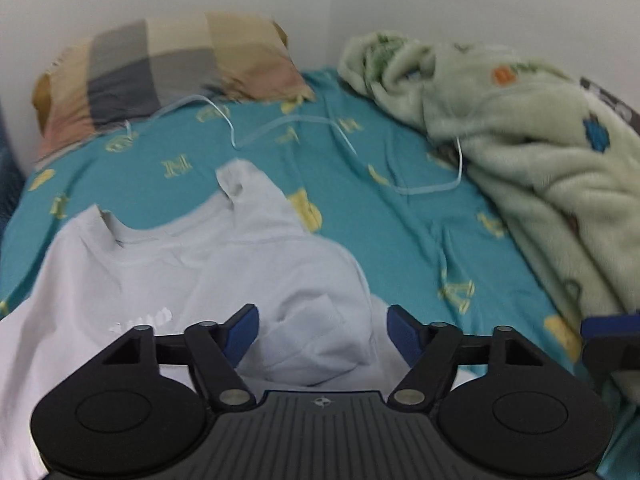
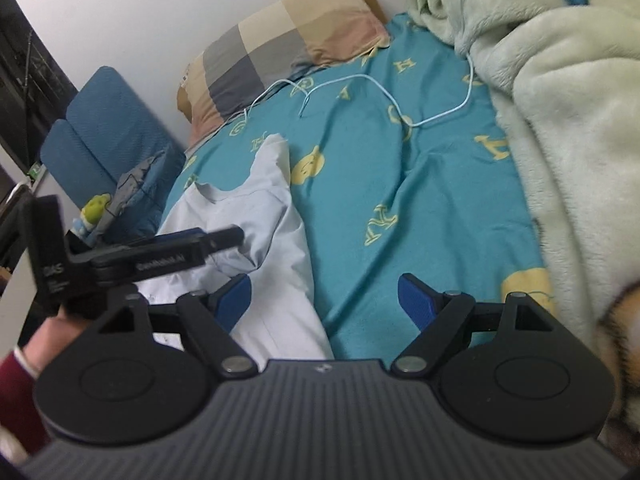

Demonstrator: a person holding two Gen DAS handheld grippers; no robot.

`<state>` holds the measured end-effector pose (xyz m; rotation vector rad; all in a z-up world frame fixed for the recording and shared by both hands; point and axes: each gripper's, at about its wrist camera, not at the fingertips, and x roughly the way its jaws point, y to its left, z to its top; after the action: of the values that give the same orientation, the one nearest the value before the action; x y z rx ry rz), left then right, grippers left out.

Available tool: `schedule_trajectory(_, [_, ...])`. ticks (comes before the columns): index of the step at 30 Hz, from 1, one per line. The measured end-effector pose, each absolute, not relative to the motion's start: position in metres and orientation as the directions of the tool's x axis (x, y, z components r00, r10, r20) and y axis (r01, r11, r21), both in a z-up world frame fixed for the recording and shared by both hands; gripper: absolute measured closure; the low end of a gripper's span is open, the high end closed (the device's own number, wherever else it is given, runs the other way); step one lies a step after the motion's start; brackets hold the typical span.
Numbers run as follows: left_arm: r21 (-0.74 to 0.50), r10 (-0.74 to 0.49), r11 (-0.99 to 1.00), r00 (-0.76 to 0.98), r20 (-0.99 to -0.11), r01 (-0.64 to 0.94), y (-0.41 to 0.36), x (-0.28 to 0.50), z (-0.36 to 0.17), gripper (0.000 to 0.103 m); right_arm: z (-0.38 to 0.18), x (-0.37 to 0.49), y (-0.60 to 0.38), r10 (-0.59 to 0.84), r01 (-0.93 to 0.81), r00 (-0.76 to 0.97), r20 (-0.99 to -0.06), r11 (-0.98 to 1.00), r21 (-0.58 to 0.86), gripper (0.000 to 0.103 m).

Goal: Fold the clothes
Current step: 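Grasp the T-shirt side edge with the left gripper, then fold the held side edge inward over the shirt with the left gripper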

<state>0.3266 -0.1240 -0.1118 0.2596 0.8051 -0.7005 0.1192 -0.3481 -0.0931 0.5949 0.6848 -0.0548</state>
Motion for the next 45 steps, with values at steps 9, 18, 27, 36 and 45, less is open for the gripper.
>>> schedule_trajectory(9, [-0.291, -0.559, 0.814, 0.538, -0.631, 0.503, -0.081, 0.357, -0.103, 0.099, -0.101, 0.118, -0.350, 0.171, 0.271, 0.752, -0.637, 0.800, 0.535, 0.021])
schedule_trajectory(18, [-0.363, -0.309, 0.928, 0.711, -0.632, 0.081, -0.037, 0.428, -0.109, 0.098, -0.097, 0.122, -0.319, 0.174, 0.188, 0.747, -0.642, 0.871, 0.454, 0.021])
schedule_trajectory(27, [-0.304, -0.218, 0.952, 0.647, -0.731, -0.023, -0.022, 0.445, -0.158, 0.087, -0.109, 0.131, -0.321, 0.189, 0.194, 0.720, -0.668, 0.869, 0.455, 0.021])
schedule_trajectory(36, [-0.343, -0.298, 0.939, 0.603, -0.740, 0.043, 0.005, 0.319, -0.102, 0.050, -0.108, 0.136, -0.318, 0.220, 0.154, 0.723, -0.655, 0.873, 0.464, 0.021])
schedule_trajectory(45, [-0.521, -0.458, 0.852, 0.558, -0.692, 0.053, -0.003, 0.092, -0.089, 0.050, -0.076, 0.103, -0.324, 0.186, 0.115, 0.760, -0.623, 0.905, 0.410, 0.021])
